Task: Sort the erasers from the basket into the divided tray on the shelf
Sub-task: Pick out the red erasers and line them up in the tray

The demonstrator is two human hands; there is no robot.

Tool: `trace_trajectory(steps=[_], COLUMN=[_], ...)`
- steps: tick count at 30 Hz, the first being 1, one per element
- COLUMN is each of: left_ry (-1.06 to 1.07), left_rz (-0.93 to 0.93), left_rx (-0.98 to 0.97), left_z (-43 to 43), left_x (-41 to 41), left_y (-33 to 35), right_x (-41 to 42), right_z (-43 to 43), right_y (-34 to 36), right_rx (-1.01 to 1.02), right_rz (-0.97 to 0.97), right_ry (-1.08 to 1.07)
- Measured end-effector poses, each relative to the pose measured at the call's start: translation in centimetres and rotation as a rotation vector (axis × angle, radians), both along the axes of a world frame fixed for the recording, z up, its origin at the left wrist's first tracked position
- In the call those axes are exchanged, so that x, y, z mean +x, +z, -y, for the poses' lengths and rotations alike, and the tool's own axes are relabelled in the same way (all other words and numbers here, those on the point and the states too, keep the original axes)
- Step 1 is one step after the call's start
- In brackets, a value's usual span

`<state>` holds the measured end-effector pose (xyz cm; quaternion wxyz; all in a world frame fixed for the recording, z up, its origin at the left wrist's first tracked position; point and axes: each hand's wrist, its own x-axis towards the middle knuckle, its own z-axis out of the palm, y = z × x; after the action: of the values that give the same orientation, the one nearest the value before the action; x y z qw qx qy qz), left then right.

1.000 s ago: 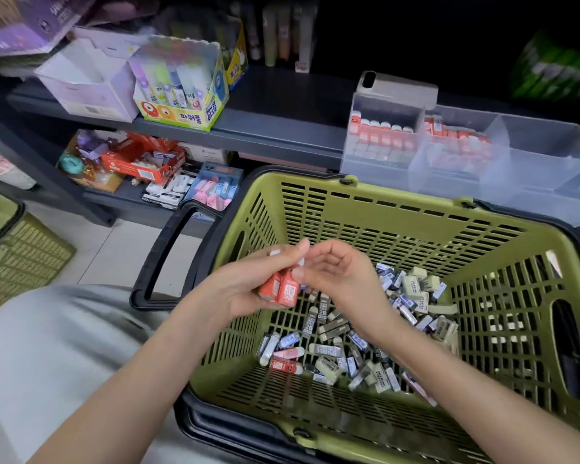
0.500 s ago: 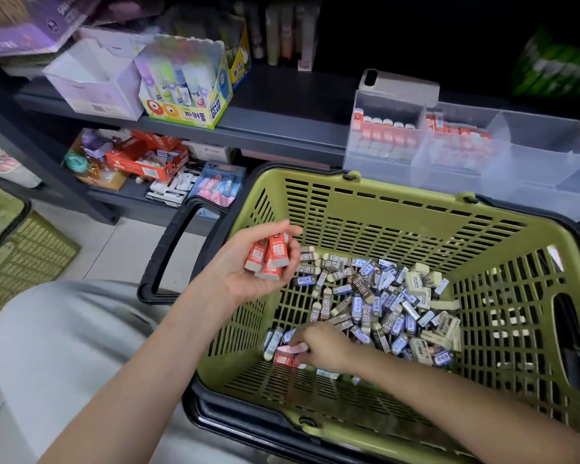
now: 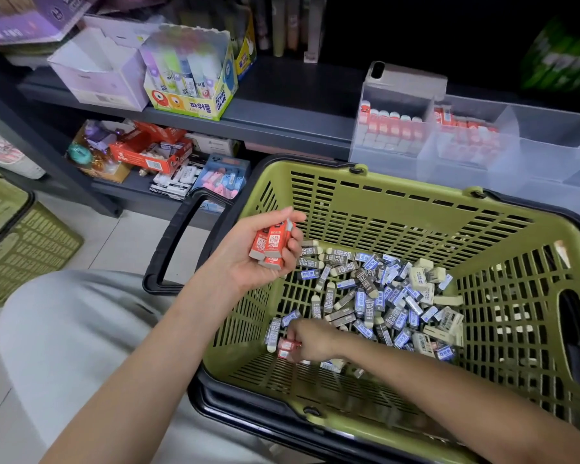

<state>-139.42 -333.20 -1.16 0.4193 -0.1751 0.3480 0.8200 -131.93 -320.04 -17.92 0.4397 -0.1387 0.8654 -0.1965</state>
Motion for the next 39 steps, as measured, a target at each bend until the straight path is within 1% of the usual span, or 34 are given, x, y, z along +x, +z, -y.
trace_trajectory(steps=[3,5,8,11,14,15,17,20,22,24,27,32,36,39], left_ry=[0.004,0.01,0.026,0.045,0.056,0.049,0.008,-0.087,-0.125,-0.138,-0.122,-0.164,-0.095,-0.025], left_rz=[-0.008,-0.012,-0.012,0.011,-0.002,-0.025,-0.085,-0.171,-0.24,-0.31,-0.358,-0.413,-0.34,-0.318], left_rx=[-0.008,-0.018,-0.059,-0.096,-0.147,-0.176,-0.226,-0.26,-0.265,-0.259,-0.215,-0.204,-0.157,-0.094], left_z=[0.0,0.0,-0.1,-0.1,-0.3,-0.4,-1.1,-2.9,-4.4,-5.6,-6.9,-8.3,-9.5,-10.0], left_x=[0.0,0.0,0.2,0.3,0.2,0.1,-0.1,-0.3,-0.6,-1.2,-2.4,-4.1,-5.8,-7.4], left_y=[0.0,0.1,0.1,0.0,0.2,0.3,0.7,1.3,1.9,2.5,3.4,4.2,4.5,5.0], right_x=[0.2,0.0,-0.8,-2.0,-2.9,-3.1,-3.6,-4.3,-4.7,-5.2,-6.1,-7.5,-9.7,-11.8], right_z=[-0.3,-0.6,-1.4,-3.4,-5.8,-6.4,-7.2,-7.6,-7.7,-8.0,-8.9,-10.0,-11.0,-12.2], right_y=[-0.2,0.1,2.5,7.0,12.1,13.6,16.3,19.1,20.4,21.5,22.7,23.7,23.7,24.0], right_rx=[-0.08,-0.157,-0.347,-0.576,-0.826,-0.905,-0.988,-0.991,-0.952,-0.971,-1.049,-1.026,-0.943,-0.961], right_rz=[0.094,0.159,0.195,0.23,0.203,0.158,0.012,-0.163,-0.247,-0.296,-0.296,-0.317,-0.345,-0.338], right_ry=[-0.076,-0.167,-0.336,-0.539,-0.805,-0.875,-0.937,-0.926,-0.897,-0.916,-0.98,-0.949,-0.933,-0.971])
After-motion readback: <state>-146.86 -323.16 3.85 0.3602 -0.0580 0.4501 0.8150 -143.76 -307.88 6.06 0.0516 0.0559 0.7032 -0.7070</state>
